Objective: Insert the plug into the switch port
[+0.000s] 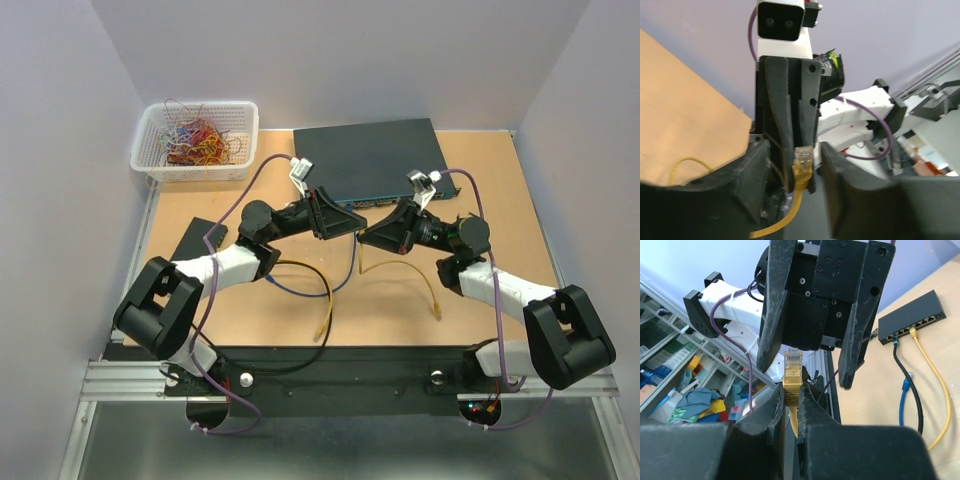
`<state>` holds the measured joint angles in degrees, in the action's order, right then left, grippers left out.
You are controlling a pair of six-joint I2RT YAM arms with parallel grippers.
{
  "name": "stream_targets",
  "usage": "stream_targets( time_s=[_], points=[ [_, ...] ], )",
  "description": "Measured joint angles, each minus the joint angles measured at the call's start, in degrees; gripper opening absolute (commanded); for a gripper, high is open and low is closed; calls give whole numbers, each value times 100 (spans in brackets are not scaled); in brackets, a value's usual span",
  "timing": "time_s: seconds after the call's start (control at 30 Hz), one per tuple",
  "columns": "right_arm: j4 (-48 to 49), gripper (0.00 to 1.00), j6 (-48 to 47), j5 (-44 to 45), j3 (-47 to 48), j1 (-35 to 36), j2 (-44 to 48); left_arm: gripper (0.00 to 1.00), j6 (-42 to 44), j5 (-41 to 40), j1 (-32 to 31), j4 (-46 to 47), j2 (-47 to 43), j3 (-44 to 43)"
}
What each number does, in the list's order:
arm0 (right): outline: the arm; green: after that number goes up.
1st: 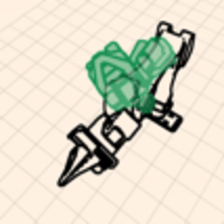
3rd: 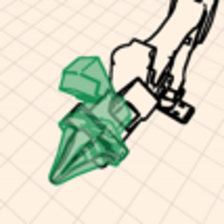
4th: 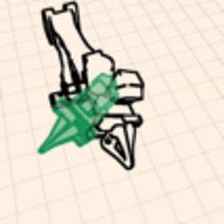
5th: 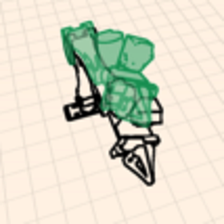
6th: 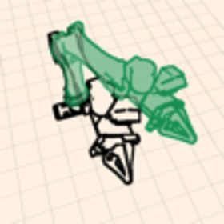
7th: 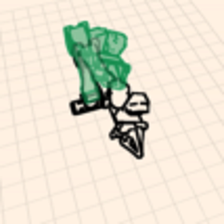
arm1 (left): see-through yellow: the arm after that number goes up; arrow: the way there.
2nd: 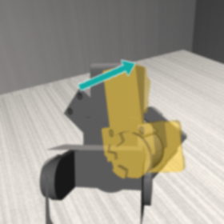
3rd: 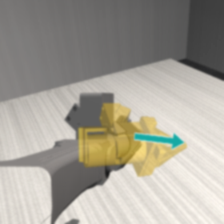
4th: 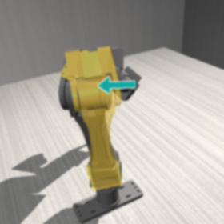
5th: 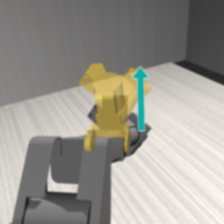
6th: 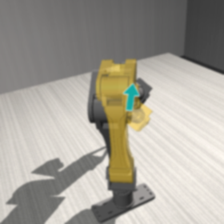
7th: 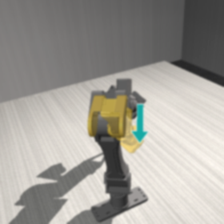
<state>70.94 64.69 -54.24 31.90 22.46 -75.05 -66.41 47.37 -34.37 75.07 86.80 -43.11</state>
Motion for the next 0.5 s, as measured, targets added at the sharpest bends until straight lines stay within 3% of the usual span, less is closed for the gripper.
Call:
stream_targets(
  time_s=[0.5],
  points=[
    [20, 1, -50, 0, -247, -155, -20, 68, 92, -116, 315, -74, 118, 72]
  ],
)
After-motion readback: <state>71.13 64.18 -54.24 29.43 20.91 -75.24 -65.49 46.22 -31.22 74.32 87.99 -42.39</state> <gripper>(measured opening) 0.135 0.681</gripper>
